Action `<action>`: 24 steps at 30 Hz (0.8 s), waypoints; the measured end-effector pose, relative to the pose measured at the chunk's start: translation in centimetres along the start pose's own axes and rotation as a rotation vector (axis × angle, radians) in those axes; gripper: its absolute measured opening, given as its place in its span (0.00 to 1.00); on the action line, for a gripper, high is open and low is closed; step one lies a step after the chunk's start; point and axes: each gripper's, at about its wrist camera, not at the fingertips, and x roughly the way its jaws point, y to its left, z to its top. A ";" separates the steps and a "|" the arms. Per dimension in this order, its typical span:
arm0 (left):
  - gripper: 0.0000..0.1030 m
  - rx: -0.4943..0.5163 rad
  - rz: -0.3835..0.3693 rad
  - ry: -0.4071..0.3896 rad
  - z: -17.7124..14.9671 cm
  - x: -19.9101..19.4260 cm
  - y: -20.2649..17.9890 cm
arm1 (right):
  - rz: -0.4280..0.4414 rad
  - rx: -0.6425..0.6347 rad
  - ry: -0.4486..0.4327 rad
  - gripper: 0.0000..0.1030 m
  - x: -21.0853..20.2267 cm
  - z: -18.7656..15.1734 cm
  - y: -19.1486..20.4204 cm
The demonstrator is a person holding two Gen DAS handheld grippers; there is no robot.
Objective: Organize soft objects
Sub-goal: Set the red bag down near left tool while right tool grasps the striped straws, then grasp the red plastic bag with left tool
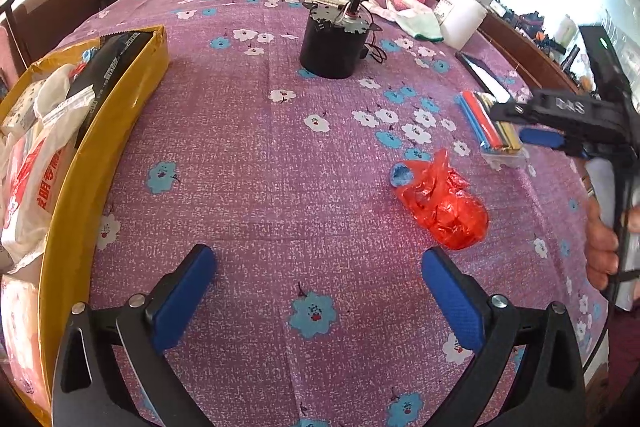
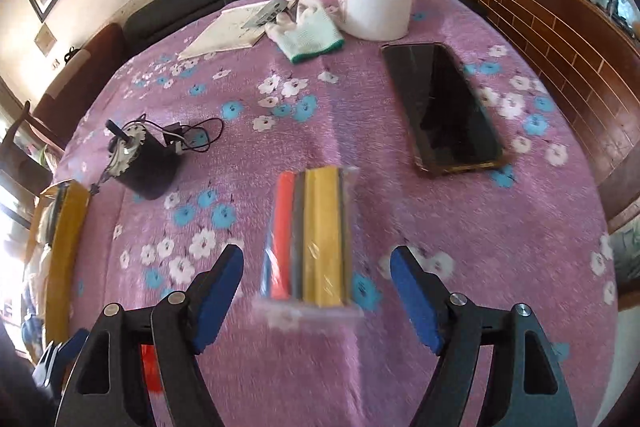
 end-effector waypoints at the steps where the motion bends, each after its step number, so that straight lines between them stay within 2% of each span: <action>1: 1.00 0.007 0.009 0.005 0.0 0.1 -0.2 | -0.009 -0.009 -0.002 0.77 0.5 0.2 0.5; 3: 1.00 0.049 0.057 0.029 0.0 0.5 -0.9 | -0.039 -0.037 -0.006 0.77 1.4 0.5 1.1; 4: 1.00 0.067 0.077 0.038 0.0 0.7 -1.2 | -0.060 -0.049 -0.002 0.69 1.7 0.5 1.3; 5: 1.00 0.103 0.119 0.058 -0.1 1.1 -1.9 | -0.068 -0.054 0.007 0.48 2.0 0.4 1.4; 10: 1.00 0.108 0.126 0.058 -0.3 1.2 -2.0 | -0.083 -0.094 0.017 0.44 1.0 -1.0 1.0; 14: 1.00 0.108 0.118 0.071 -0.4 1.1 -1.9 | -0.020 -0.098 0.050 0.45 -0.8 -3.8 -0.5; 16: 1.00 0.086 0.078 0.072 -0.4 0.7 -1.9 | 0.003 -0.092 0.060 0.45 -1.5 -5.1 -1.2; 19: 1.00 -0.024 -0.089 0.061 0.4 0.1 -1.7 | 0.029 -0.095 0.052 0.45 -2.5 -6.8 -1.9; 21: 1.00 -0.089 -0.153 0.051 1.0 0.2 -1.6 | 0.033 -0.099 0.042 0.45 -3.0 -7.5 -2.1; 23: 1.00 -0.104 -0.164 0.070 1.6 1.1 -2.2 | 0.036 -0.100 0.030 0.45 -3.2 -7.8 -2.2; 24: 1.00 -0.095 -0.146 0.067 1.8 1.3 -2.6 | 0.037 -0.101 0.023 0.45 -3.3 -8.0 -2.2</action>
